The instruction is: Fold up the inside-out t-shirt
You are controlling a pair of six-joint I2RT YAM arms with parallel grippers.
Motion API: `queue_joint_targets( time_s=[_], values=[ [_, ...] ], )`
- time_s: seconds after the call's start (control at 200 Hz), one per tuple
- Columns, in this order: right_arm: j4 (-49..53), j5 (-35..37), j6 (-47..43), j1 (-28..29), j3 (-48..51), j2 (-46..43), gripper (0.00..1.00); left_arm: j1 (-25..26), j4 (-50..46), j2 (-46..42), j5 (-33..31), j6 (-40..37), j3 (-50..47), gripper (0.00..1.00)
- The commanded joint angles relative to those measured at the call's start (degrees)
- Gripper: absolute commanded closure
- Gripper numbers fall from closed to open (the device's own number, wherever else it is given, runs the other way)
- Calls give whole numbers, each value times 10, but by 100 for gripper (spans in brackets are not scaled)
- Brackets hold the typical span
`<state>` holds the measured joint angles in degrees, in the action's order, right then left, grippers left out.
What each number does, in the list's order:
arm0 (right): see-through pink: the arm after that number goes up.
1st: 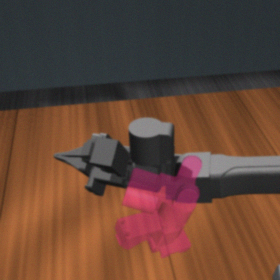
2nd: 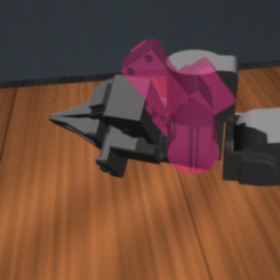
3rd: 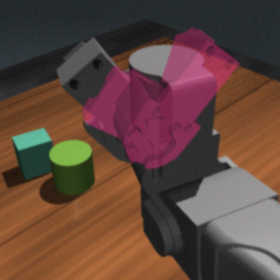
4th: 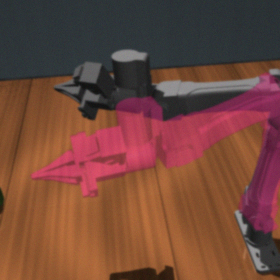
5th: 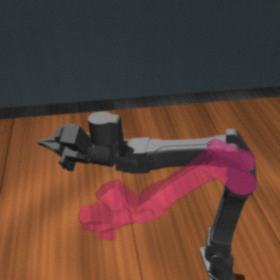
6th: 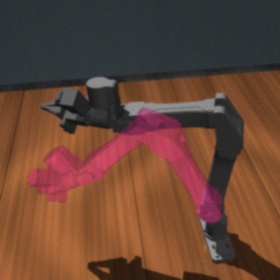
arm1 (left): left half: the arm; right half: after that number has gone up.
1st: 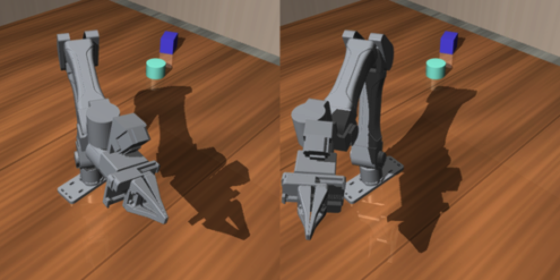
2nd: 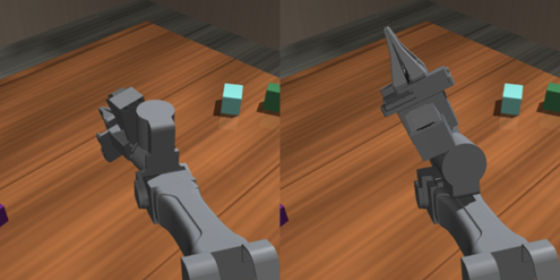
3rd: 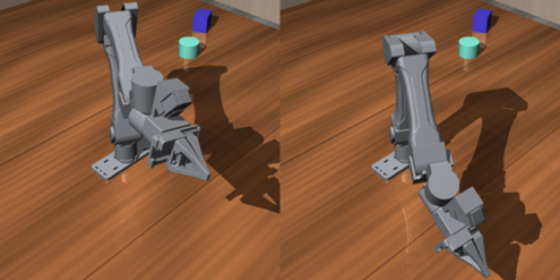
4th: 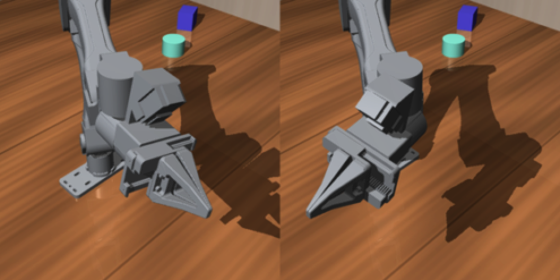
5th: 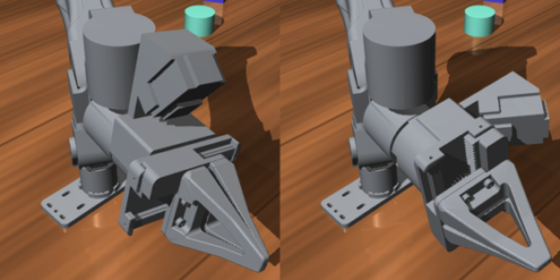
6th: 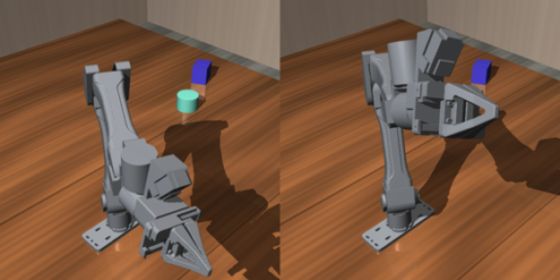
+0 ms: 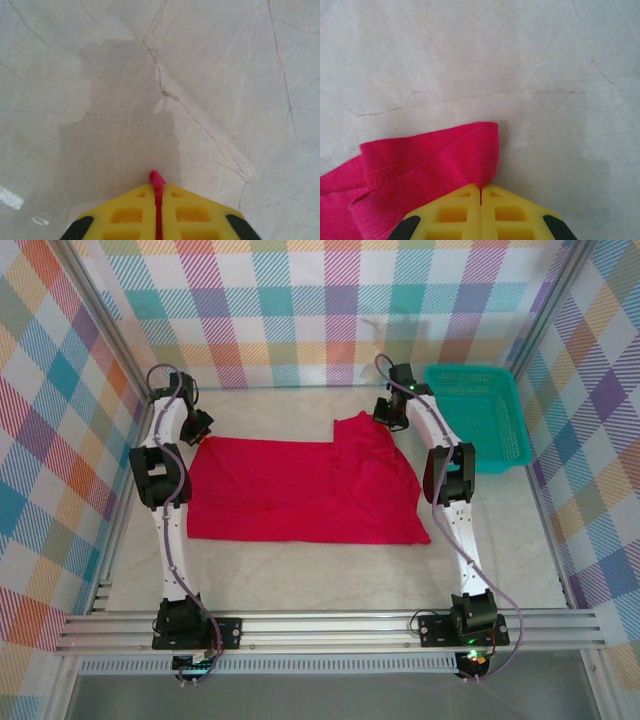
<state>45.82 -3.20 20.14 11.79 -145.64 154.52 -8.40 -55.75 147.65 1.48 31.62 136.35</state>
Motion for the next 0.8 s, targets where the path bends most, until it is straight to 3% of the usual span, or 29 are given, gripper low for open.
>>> queue_joint_targets(
  time_s=[0.0,0.215,0.5,0.795],
  values=[
    [-19,-31,-20,0,-16,-61,100,-5,-32,3,20,-11,15,93],
    [-49,-65,-54,16,114,-198,100,-2,-43,-53,42,-22,-19,97],
    [-167,-81,-70,31,460,-453,100,-3,10,-191,33,-20,-213,99],
    [-206,-78,-56,33,712,-661,100,-3,54,-354,6,-18,-387,98]
  ],
)
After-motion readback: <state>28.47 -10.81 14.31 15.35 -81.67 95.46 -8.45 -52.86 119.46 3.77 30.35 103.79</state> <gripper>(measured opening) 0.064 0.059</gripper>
